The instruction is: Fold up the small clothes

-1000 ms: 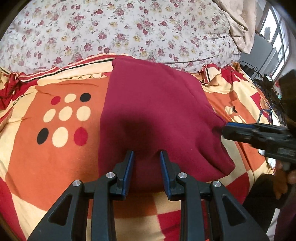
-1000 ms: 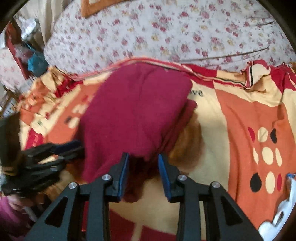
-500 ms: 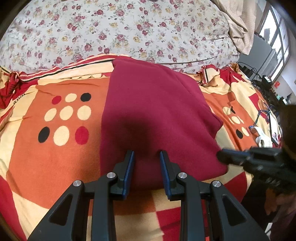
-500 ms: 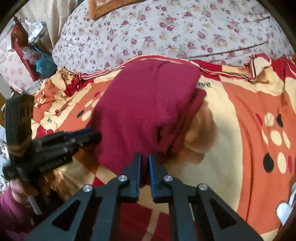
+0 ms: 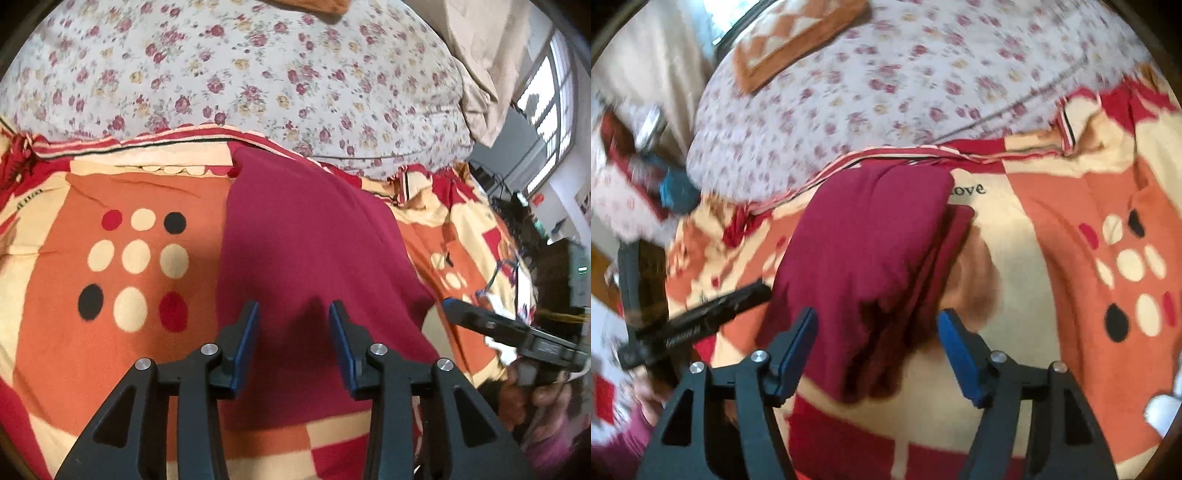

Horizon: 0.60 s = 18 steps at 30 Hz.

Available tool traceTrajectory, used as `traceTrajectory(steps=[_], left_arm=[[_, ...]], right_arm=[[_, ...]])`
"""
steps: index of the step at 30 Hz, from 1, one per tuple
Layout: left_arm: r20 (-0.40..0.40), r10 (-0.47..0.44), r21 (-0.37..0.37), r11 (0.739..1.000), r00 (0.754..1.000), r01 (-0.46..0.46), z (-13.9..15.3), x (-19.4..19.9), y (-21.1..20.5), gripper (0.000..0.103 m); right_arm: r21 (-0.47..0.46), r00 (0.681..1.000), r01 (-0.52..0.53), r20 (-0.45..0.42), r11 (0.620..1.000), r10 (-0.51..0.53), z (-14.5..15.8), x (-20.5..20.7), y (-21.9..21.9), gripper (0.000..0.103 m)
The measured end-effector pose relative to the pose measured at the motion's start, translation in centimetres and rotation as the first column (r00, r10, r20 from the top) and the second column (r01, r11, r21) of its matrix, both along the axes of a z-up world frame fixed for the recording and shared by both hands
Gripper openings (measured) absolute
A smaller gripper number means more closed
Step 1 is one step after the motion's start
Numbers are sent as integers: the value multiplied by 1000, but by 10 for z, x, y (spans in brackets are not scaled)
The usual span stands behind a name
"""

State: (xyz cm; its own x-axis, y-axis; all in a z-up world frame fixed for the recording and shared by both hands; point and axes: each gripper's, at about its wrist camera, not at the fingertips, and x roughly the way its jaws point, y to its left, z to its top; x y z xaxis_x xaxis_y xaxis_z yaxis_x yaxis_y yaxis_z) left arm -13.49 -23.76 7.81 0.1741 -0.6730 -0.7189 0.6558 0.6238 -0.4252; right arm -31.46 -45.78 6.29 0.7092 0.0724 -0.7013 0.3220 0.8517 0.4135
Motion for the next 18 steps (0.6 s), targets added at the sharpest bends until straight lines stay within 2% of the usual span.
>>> traceTrajectory(steps=[4, 6, 7, 10, 16, 17, 18], left_arm=[[-61, 13, -27, 1000, 998, -15, -10, 21, -4, 20], [-71, 18, -56, 998, 997, -22, -13, 29, -5, 32], [-79, 15, -78, 997, 997, -22, -15, 34, -5, 40], [-107, 5, -89, 996, 994, -15, -23, 44, -10, 45], [-150, -21, -71, 997, 988, 11, -47, 56, -24, 50], [-165, -20, -74, 997, 986, 7, -50, 56, -25, 50], [-170, -17, -76, 997, 985, 4, -51, 55, -25, 50]], right_arm=[[68, 998, 56, -25, 996, -55, -23, 34, -19, 75], [93, 996, 84, -31, 992, -81, -35, 46, -29, 79], [135, 996, 87, -26, 987, -84, -43, 52, -35, 82], [242, 997, 72, 3, 967, -76, -60, 63, -46, 84], [222, 997, 8, 69, 975, -24, -67, 77, -42, 86], [218, 997, 3, 75, 976, -20, -68, 78, -41, 85], [210, 997, -2, 79, 978, -15, -69, 79, -40, 80]])
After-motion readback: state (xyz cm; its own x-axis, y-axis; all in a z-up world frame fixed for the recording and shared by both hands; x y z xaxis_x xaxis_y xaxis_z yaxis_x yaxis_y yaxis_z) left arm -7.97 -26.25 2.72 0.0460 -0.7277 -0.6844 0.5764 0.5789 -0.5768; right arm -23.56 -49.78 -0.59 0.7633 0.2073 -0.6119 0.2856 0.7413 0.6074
